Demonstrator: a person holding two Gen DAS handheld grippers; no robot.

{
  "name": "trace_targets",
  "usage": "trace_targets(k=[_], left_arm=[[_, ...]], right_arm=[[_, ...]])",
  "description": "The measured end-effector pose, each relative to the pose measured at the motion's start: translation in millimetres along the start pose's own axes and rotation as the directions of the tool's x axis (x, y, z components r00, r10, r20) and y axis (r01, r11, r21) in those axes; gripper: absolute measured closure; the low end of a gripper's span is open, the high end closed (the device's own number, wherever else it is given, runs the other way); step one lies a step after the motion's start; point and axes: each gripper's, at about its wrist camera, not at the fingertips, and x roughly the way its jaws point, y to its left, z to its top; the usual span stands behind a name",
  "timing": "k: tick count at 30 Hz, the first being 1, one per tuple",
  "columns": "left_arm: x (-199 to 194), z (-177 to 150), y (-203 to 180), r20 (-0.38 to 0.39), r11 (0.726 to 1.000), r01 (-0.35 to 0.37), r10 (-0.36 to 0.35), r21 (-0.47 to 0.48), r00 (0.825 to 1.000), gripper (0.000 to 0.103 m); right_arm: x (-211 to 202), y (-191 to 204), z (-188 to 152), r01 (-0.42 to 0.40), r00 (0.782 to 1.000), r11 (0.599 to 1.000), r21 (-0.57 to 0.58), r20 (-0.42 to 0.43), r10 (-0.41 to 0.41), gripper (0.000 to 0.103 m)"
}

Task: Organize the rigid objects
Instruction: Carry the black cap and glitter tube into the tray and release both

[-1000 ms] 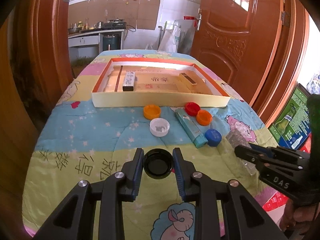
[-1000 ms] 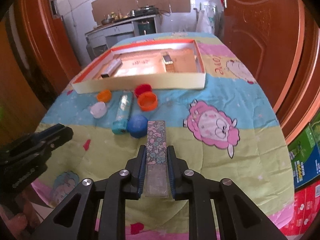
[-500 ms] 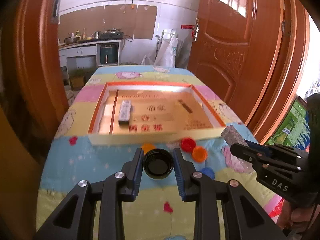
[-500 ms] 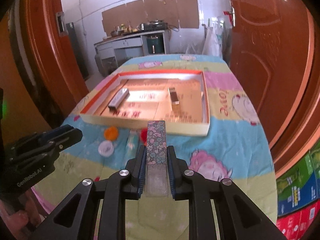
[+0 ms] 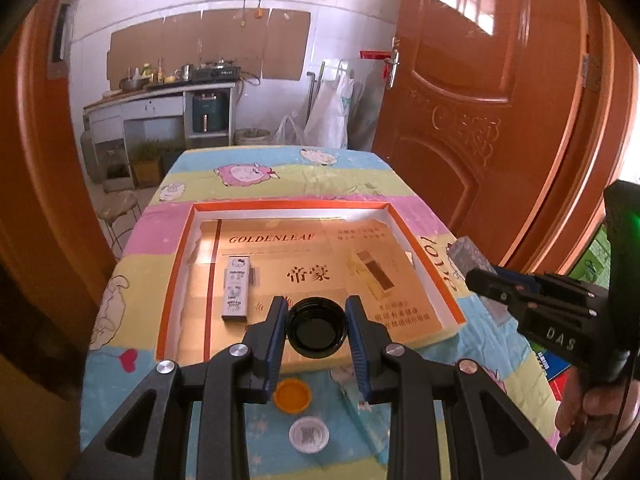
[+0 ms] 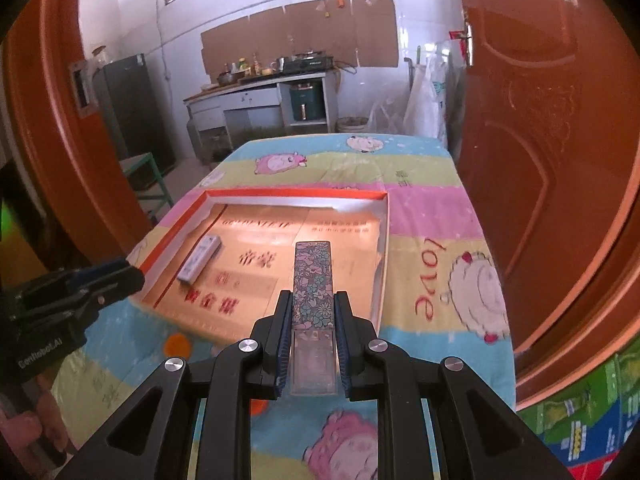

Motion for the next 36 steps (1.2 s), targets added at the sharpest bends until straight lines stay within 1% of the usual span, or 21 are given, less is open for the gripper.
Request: trace_targets(k=[7, 13, 19, 24, 30, 36], left_arm=[[26, 12, 5, -0.03, 1.0, -0.018, 0.018, -0.021, 0.999, 0.073], [42, 16, 11, -0.045, 0.999, -0.029, 0.028, -0.036, 0.999, 0.073], [60, 20, 15, -0.069, 0.998, -0.049, 0.047, -0.033, 0.997, 0.073], [79, 20, 18, -0.111, 0.998, -0.058, 0.055, -0.024, 0.992, 0.073], [97, 16, 23, -0.149, 0.998, -0.057, 0.052, -0.034, 0.988, 0.073], [108, 14, 26, -0.16, 0.997, -0.055, 0.047, -0.051, 0.986, 0.073]], right_arm=[[39, -15, 31, -0.014, 0.999, 1.0, -0.014, -0.031, 0.014, 0.083], [78, -15, 45, -0.012, 0.997, 0.999, -0.042, -0.073, 0.009, 0.083], [107, -18, 52, -0.016, 0.994, 0.999, -0.049, -0.109, 0.01, 0.083], [128, -26, 57, -0.025, 0.989, 0.999, -0.02, -0.149, 0.022, 0.083], [144, -28, 56, -0.024, 0.984, 0.999, -0.023, -0.179, 0.019, 0.083], [156, -29, 53, -0.023, 0.98, 0.999, -0.033, -0.198, 0.016, 0.083]])
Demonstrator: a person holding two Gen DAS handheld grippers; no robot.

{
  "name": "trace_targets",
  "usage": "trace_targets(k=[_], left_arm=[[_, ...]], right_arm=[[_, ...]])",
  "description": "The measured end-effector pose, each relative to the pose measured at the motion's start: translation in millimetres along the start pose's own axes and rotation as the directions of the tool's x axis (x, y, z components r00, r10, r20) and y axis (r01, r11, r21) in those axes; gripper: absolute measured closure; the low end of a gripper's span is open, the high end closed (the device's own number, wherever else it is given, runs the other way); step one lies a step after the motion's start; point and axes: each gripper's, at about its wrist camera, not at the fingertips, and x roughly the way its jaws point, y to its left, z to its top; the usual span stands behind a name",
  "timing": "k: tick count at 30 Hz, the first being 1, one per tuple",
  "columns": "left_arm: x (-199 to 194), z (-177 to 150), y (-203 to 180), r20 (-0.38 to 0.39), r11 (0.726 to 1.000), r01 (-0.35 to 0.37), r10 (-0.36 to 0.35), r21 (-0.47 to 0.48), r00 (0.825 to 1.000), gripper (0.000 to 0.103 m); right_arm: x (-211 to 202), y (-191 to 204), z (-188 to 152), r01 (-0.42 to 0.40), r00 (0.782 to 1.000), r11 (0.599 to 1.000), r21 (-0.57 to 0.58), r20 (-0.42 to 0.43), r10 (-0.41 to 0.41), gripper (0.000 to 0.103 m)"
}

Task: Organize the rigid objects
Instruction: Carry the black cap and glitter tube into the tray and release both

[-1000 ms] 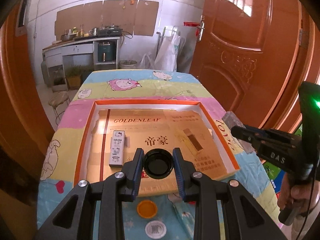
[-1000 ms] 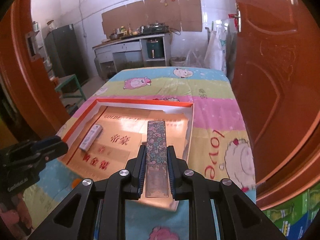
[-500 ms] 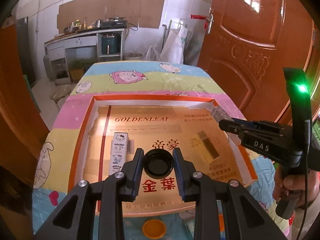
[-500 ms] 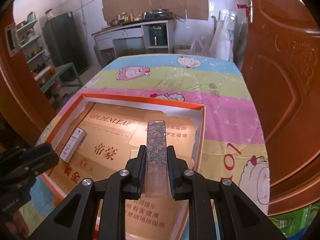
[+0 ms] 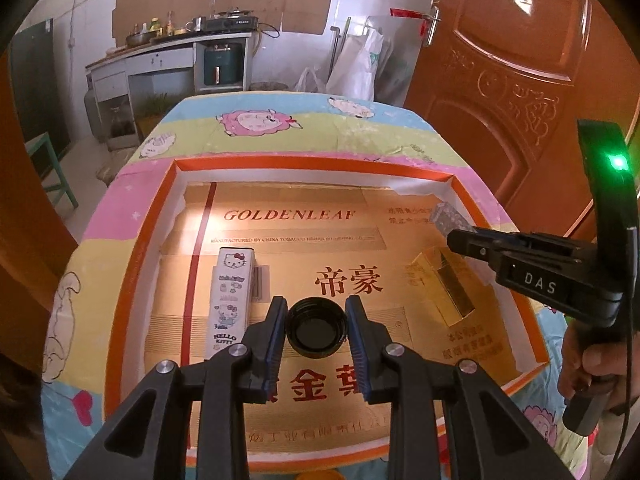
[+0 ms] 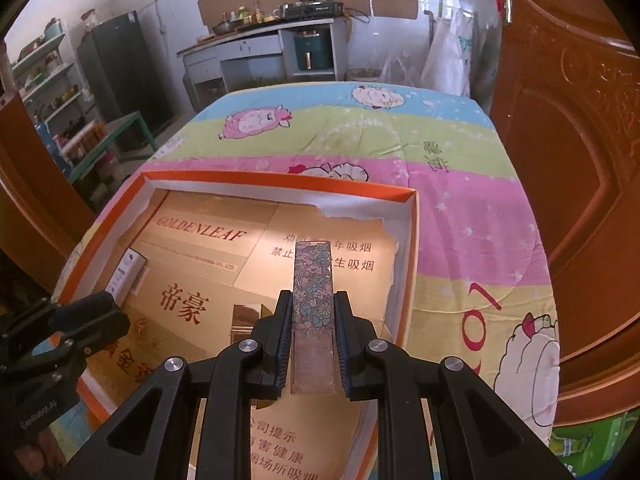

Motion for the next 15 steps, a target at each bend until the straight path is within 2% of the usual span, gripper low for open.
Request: trace_targets(k=[4, 6, 8, 15], left_arm=[[9, -2, 2, -0.014, 1.0, 0.002, -0.003, -0.002, 1.0, 0.07], [12, -4, 5, -0.02, 1.0, 0.012, -0.012, -0.01, 1.0, 0.062], [16, -6, 6, -0.022, 1.0, 0.013, -0.013, -0.014, 1.0, 0.06], [13, -8, 6, -0.006, 1.0, 0.02, -0.02, -0.009, 1.0, 0.06]], right_arm=[[6, -1, -3, 0.002, 1.0, 1.0, 0.0, -0.011, -0.002, 0.083], [9, -3, -5, -0.005, 1.0, 1.0, 0.007, -0.012, 0.005, 0.083], [11, -3, -5, -0.006, 1.0, 1.0, 0.006, -0.011, 0.006, 0.083], [14, 0, -6, 0.005, 1.0, 1.0, -0.021, -0.007, -0.005, 0.082]])
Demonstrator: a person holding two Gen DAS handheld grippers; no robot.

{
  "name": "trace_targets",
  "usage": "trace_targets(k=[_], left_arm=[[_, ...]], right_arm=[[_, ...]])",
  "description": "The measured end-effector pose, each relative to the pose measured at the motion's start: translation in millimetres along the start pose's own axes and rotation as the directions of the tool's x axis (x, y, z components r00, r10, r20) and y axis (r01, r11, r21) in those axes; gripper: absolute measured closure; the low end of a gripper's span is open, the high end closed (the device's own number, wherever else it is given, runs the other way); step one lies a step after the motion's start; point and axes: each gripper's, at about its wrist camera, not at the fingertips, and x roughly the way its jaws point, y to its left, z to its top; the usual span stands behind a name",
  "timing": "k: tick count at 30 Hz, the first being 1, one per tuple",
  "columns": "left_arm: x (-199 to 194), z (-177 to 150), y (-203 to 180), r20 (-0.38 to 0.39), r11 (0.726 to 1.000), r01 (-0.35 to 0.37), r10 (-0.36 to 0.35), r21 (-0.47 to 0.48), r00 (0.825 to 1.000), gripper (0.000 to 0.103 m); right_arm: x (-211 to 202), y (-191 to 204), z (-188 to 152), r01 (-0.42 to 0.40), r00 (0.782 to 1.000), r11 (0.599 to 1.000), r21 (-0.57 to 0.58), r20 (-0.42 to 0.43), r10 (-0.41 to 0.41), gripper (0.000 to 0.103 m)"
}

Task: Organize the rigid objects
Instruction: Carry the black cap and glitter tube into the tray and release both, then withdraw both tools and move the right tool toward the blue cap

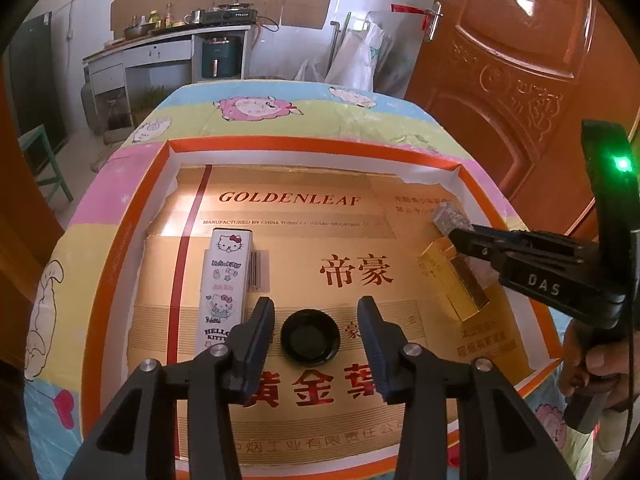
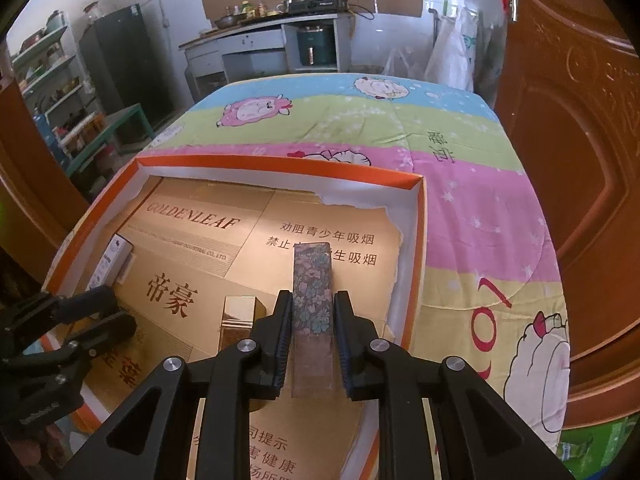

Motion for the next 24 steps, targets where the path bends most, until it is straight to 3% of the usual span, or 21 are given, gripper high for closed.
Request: trace_targets(k=[5, 7, 14, 17, 24], left_arm=[[-16, 1, -1, 0.047, 1.0, 0.005, -0.005, 0.003, 0.999, 0.06], [-27, 1, -3, 0.069, 1.0, 0.001, -0.002, 0.012, 0.998, 0.06], [-69, -6, -2, 0.147, 1.0, -0.022, 0.019, 0.02, 0.989, 0.06], [-83, -14, 0, 0.166, 0.999, -0.036, 0.031, 0.025, 0.986, 0.06], [-110, -39, 6, 0.185, 1.0, -0.015, 0.012, 0.015, 0.983, 0.06]], right_arm=[[-7, 0, 0, 0.013, 1.0, 1.0, 0.002, 0.017, -0.013, 0.072], [-13, -1, 1, 0.014, 0.999, 1.0, 0.009, 0.03, -0.014, 0.053], [-56, 9, -7, -0.001, 0.995, 1.0, 0.008, 0.101, 0.0, 0.051], [-71, 14, -16, -0.02, 0.994, 1.0, 0.02, 0.112, 0.018, 0.041], [-109, 34, -55, -0.048, 0.99, 0.998, 0.037, 0.137, 0.042, 0.035]])
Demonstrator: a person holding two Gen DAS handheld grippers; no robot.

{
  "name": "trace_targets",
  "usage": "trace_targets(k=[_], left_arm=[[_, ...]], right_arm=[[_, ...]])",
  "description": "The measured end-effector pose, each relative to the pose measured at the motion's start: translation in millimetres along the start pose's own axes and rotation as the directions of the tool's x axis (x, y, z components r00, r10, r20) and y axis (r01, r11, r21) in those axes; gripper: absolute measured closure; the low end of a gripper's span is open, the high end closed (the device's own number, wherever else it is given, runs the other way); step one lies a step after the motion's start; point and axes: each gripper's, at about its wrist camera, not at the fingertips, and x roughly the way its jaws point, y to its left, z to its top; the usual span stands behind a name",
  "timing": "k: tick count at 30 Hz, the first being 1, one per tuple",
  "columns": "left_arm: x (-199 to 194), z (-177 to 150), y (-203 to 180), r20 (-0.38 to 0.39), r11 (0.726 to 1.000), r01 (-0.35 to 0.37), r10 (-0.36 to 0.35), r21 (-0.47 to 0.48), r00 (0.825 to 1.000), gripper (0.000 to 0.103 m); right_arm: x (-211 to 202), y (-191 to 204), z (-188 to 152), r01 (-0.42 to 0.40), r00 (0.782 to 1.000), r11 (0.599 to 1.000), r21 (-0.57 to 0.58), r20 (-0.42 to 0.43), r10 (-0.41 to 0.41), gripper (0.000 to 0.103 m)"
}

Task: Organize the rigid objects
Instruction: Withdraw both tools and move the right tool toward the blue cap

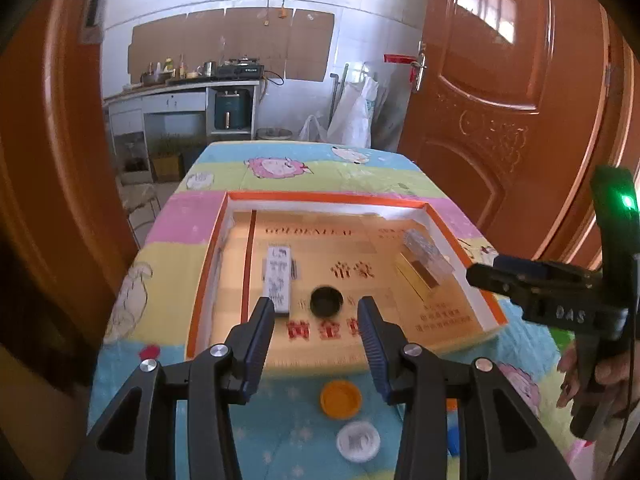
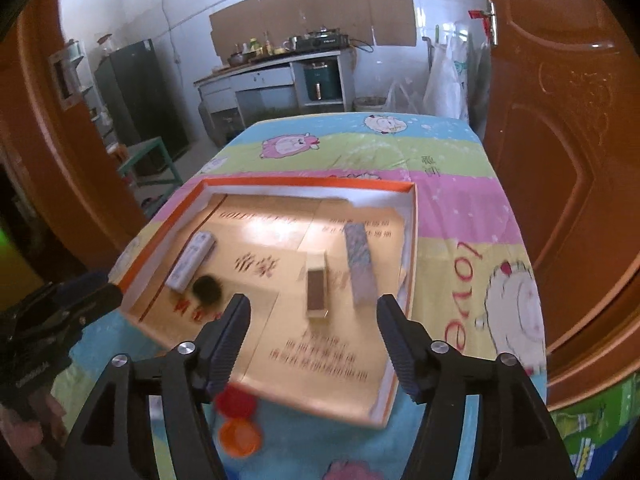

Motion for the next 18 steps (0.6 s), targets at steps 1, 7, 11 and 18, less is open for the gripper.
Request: trace_targets(k=[1, 7, 11, 18], left_arm=[[-3, -4, 1, -0.002, 1.0, 0.006, -0.007, -0.005, 1.0, 0.06], [-19, -30, 4, -0.024, 1.0, 0.022, -0.023, -0.009, 0.999, 0.06], [-29, -46, 2, -0.03, 1.0, 0.02, -0.02, 0.001, 0.999, 0.06], [-43, -68, 1, -0.033, 1.0, 0.025, -0.024, 0.011, 0.999, 0.06]], right_arm=[[-6, 4, -7, 0.001, 1.0, 1.0, -0.001, 0.003, -0.001, 0.035], [-38, 28, -56, 0.036, 0.999, 0.999, -0.027, 0.021, -0.036, 0.035], [-51, 36, -88, 0.076, 0.997, 0.997, -0.026, 0.032, -0.075, 0.035], [-62, 49, -132, 0.105, 0.994, 0.994, -0.023, 0.009, -0.104, 0.035]])
